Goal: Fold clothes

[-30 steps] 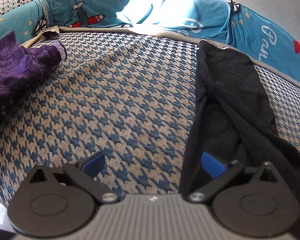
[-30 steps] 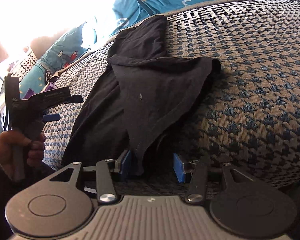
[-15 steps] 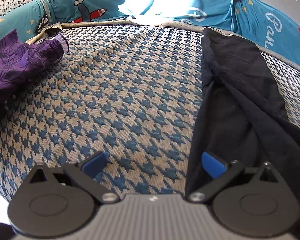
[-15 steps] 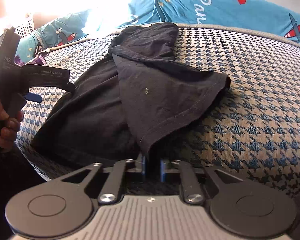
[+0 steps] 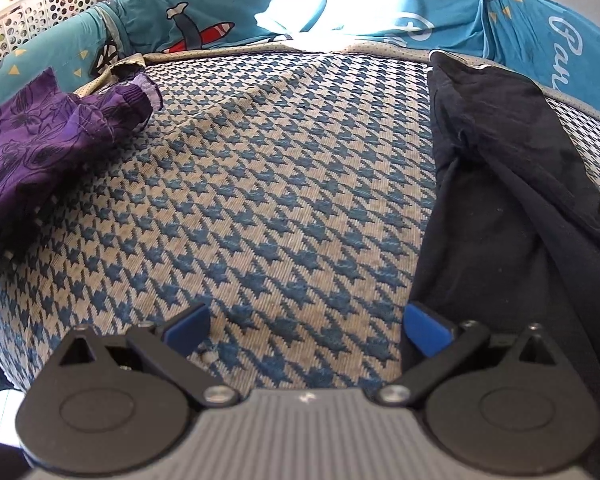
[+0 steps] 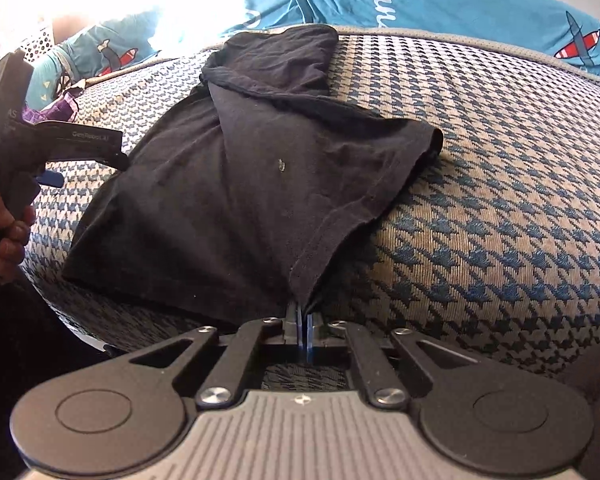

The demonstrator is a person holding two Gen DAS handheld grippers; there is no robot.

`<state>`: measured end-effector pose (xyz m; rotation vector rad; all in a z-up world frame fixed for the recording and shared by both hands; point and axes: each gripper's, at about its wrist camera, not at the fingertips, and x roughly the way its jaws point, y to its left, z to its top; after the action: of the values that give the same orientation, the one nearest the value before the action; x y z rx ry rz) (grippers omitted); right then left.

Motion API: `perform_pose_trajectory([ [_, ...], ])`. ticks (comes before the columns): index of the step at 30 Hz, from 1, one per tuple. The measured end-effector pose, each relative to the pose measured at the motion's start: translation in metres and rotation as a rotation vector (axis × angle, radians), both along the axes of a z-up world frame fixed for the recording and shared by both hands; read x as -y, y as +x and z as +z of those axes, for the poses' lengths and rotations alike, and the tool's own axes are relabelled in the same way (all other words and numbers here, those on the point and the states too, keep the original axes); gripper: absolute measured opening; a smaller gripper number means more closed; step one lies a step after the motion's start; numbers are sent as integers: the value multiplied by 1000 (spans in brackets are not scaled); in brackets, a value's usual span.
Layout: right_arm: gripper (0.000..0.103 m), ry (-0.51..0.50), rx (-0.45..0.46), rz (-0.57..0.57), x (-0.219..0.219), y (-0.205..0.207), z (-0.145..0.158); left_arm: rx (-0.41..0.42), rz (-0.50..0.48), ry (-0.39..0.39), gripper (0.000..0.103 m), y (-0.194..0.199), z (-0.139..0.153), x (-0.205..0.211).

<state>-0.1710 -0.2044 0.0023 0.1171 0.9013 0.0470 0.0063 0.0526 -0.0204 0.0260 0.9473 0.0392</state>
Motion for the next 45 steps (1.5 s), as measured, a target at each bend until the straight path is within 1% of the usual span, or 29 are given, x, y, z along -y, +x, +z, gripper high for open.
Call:
perform_pose_trajectory([
  [2, 3, 14, 3, 5, 1, -1, 2, -4, 24, -5, 103, 0, 1, -5],
  [5, 5, 49, 24, 12, 5, -5, 10, 14, 23, -35, 103, -4, 6, -8],
  [8, 6, 78, 36, 14, 9, -11, 19, 35, -3, -57, 103, -10, 12, -5],
  [11, 11, 66, 38, -16, 16, -13, 26, 41, -42, -65, 103, -16, 13, 2],
  [14, 11, 56, 40, -48, 23, -14, 32, 29, -79, -66, 103, -20, 10, 9],
  [19, 14, 71, 44, -121, 40, 2, 30, 14, -128, -53, 103, -27, 6, 19],
  [21, 16, 67, 65, -152, 48, 12, 31, 4, -138, -49, 103, -31, 3, 20],
  [23, 20, 59, 85, -190, 56, 23, 32, 5, -153, -37, 103, -37, 1, 21],
  [25, 21, 67, 99, -233, 68, 36, 33, 8, -171, -26, 103, -43, -1, 22],
  [28, 27, 87, 108, -289, 85, 56, 30, 11, -190, -21, 103, -55, -2, 21],
  [30, 27, 91, 125, -318, 93, 67, 25, 9, -200, -24, 103, -62, -3, 20],
  [32, 30, 101, 132, -339, 99, 76, 20, 4, -211, -27, 103, -69, -3, 19],
  [36, 35, 144, 132, -341, 105, 87, 10, -6, -235, -22, 103, -77, -3, 20],
  [38, 38, 123, 147, -327, 102, 91, 7, -3, -245, -28, 103, -80, -2, 20],
  [40, 38, 103, 158, -311, 99, 93, 5, 13, -246, -49, 103, -81, 1, 18],
  [43, 38, 74, 168, -286, 94, 95, 3, 47, -223, -69, 103, -81, 7, 16],
  [45, 39, 55, 175, -269, 91, 97, 1, 48, -209, -83, 103, -78, 8, 15],
])
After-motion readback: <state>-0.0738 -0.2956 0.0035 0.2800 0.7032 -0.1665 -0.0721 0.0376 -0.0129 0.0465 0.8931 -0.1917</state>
